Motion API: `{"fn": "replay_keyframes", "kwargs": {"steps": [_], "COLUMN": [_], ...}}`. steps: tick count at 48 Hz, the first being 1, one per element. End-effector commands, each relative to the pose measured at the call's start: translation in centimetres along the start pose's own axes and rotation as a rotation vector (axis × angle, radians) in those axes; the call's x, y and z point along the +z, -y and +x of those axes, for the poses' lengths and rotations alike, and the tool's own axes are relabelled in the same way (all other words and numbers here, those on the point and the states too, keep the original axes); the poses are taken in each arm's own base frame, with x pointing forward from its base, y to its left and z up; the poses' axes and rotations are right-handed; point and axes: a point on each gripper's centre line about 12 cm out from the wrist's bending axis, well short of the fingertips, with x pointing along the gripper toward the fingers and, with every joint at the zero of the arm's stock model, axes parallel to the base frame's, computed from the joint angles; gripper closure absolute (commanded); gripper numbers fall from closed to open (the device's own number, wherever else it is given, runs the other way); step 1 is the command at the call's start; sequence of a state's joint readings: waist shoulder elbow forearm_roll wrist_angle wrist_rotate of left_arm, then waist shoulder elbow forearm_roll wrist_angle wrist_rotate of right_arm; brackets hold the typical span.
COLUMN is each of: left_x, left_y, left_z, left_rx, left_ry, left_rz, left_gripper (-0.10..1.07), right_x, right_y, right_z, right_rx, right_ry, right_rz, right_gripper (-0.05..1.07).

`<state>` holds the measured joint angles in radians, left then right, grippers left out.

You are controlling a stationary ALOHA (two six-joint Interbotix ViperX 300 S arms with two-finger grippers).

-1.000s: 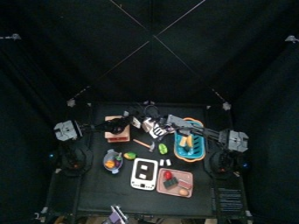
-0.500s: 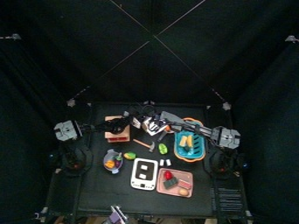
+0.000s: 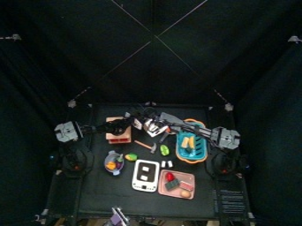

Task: Place cleaver back in holder

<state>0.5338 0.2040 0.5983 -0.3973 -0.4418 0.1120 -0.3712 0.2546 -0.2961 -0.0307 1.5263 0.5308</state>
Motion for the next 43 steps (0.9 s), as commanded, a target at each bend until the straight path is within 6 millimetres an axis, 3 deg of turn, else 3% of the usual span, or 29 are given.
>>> {"fn": "replay_keyframes", "kwargs": {"steps": [1, 29, 43], "left_x": [1.1, 1.2, 1.3], "left_y": [0.2, 0.2, 0.3], "left_z": [0.0, 0.0, -0.1], "left_rx": [-0.006, -0.006, -0.014], "left_ry": [0.030, 0.033, 0.037], "left_rz": [-0.001, -0.001, 0.014], "left_gripper": [0.15, 0.15, 0.15], "right_x": [0.4, 2.0, 3.6], "right_y": [0.6, 0.2, 0.1], "right_z": [-1.6, -1.6, -2.1], "right_rx": [0.020, 0.028, 0.026], "right_ry": [0.041, 0.066, 0.129], "right_rz": [0.012, 0.022, 0.030], "right_gripper": [0.74, 0.59, 0.59]}}
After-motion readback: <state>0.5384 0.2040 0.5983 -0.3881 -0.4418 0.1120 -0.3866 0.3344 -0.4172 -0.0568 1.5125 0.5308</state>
